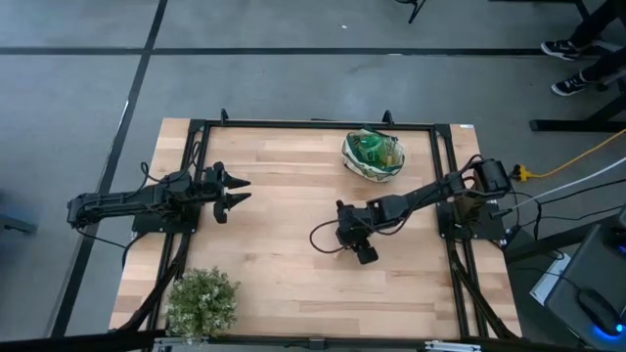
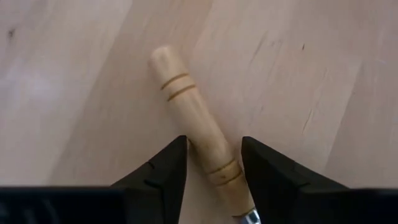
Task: Pick & Place Garden tools in Gardening bag
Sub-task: Put the hand trowel into the white bag
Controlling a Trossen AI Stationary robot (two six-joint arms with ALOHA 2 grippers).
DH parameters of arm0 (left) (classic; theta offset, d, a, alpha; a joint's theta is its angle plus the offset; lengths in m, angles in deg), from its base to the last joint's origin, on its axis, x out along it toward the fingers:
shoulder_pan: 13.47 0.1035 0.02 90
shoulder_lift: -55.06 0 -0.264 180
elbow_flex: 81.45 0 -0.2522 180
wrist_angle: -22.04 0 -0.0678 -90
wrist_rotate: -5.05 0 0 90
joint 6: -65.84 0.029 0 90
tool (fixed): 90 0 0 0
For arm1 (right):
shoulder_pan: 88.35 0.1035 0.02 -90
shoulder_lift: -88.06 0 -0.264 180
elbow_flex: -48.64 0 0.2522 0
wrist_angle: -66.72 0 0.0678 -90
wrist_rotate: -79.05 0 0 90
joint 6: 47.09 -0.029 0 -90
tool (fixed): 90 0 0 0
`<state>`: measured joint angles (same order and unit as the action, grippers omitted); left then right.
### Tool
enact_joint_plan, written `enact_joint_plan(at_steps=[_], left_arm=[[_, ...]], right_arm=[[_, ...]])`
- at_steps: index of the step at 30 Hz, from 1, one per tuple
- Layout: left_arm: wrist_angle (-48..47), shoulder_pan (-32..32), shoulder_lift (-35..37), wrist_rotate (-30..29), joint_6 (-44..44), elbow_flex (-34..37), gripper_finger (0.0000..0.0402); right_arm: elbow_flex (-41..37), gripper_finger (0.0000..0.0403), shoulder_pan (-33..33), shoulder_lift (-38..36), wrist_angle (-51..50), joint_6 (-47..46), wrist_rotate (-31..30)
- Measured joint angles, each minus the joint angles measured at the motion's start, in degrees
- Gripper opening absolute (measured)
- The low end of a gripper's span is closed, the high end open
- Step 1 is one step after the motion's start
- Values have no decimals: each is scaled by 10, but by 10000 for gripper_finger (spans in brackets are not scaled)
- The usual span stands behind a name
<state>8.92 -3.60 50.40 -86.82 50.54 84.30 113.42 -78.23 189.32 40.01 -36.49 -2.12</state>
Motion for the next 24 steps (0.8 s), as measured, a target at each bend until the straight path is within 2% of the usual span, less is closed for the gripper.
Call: enact_joint_plan(at_steps=[5,13,19,24], left_arm=[[0,0,0,0,0,0,191],[2,0,0,0,0,0,191],[3,0,0,0,0,0,189],[3,0,0,0,0,0,191]], right_arm=[[1,134,-12,6,0,-10,0],[1,72,-28,8,4,-75,1],[0,68,-35,10,24,-145,5],[0,68,-37,11,87,-211,14]])
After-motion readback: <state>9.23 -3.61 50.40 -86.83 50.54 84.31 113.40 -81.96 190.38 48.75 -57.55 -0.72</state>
